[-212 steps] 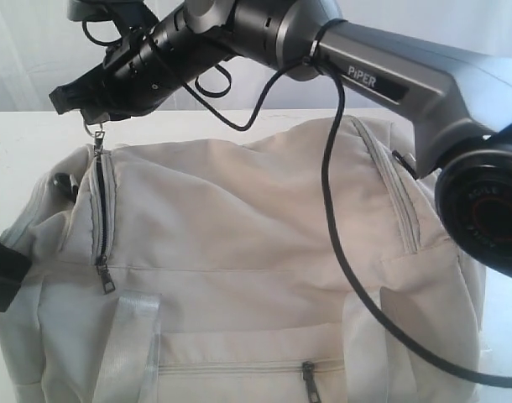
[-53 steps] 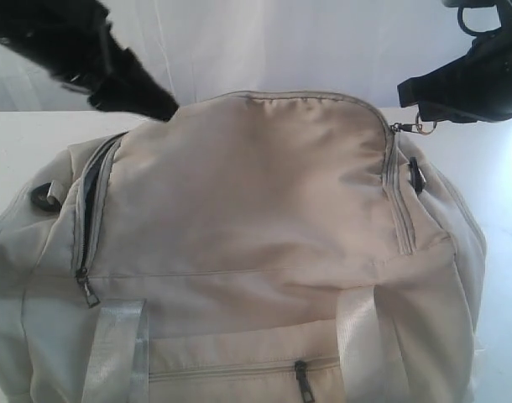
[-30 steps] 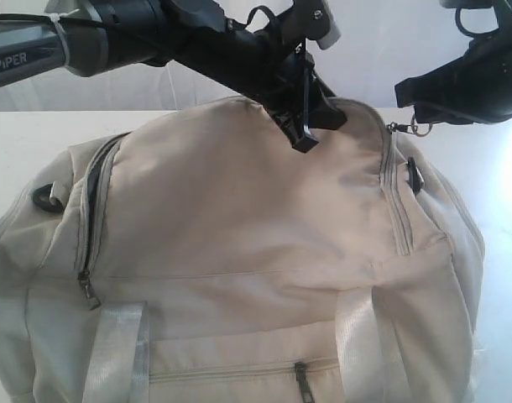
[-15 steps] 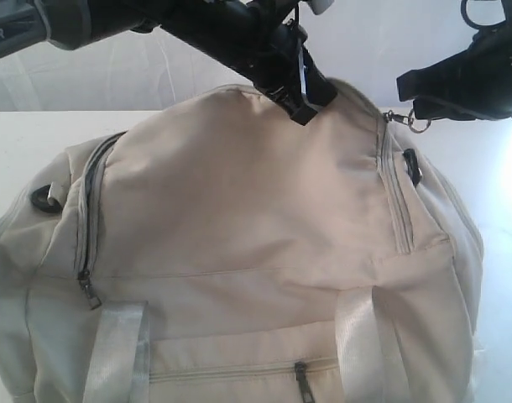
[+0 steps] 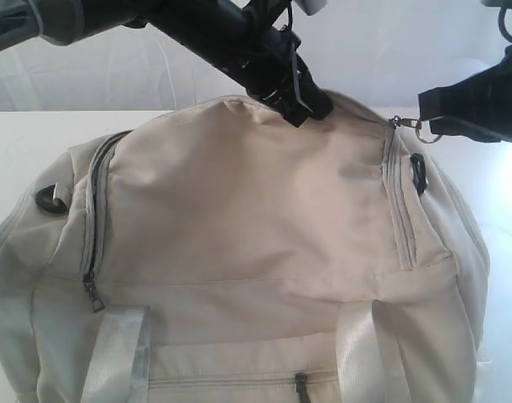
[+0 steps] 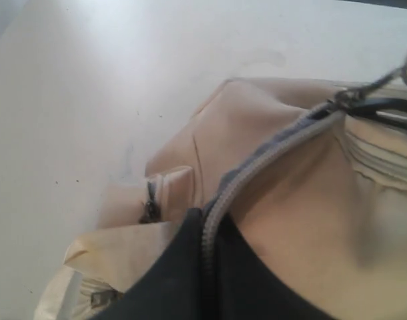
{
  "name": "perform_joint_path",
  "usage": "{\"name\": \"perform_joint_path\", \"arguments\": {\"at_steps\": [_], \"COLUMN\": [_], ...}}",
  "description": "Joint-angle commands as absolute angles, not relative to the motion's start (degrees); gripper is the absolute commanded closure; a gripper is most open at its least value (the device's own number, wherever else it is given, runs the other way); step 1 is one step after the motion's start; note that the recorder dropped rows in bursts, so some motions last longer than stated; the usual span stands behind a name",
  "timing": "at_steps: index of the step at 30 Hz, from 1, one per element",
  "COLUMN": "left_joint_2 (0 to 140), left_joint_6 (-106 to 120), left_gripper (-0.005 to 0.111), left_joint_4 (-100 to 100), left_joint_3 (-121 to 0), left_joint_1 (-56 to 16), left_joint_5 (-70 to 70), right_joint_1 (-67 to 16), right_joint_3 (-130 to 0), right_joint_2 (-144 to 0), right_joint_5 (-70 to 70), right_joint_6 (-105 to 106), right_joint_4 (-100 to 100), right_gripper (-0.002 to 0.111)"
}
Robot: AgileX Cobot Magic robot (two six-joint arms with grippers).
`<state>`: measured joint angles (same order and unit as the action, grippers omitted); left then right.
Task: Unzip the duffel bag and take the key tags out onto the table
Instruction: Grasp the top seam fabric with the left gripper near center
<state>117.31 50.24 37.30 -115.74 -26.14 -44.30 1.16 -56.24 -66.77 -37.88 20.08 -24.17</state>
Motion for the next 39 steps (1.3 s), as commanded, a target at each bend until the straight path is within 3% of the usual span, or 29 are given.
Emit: {"name": "perform_joint_path", "arguments": {"at_steps": [1,6,16,22,30,39], "left_joint_2": [115.4,114.6,112.0,112.6,112.6,112.6], "left_joint_6": [49.6,49.7,47.4,46.2,44.8,44.5], "left_gripper": [0.107,0.107,0.107,0.107,0.107,0.107], "left_joint_4": [35.6,36.7,37.7,36.8,35.7,34.7], "left_joint_3": [-116.1,-116.1,-116.1,-116.0,-116.0,-116.0], "left_joint_1": [-25.1,-25.1,-23.5,-22.3,-22.3,-22.3], "left_joint_5": [-53.4,-57.2,-47.0,-47.3,-48.0,-49.4], "right_joint_1": [1.8,1.8,1.8,1.8,1.8,1.8], "right_joint_3": [-55.9,-55.9,-56.0,-56.0,-55.3,-51.1], "right_joint_2": [-68.8,-72.9,-73.4,-68.9,-61.2,-59.5], "right_joint_5": [-33.9,-34.3,-38.7,-44.6,-62.5,-62.2], "right_joint_6": [21.3,27.1,29.3,30.2,30.0,29.4], "right_joint_4": [-25.6,-32.2,-35.0,-35.2,-30.3,-29.4], "right_gripper": [0.108,0.108,0.108,0.108,0.108,0.108]}}
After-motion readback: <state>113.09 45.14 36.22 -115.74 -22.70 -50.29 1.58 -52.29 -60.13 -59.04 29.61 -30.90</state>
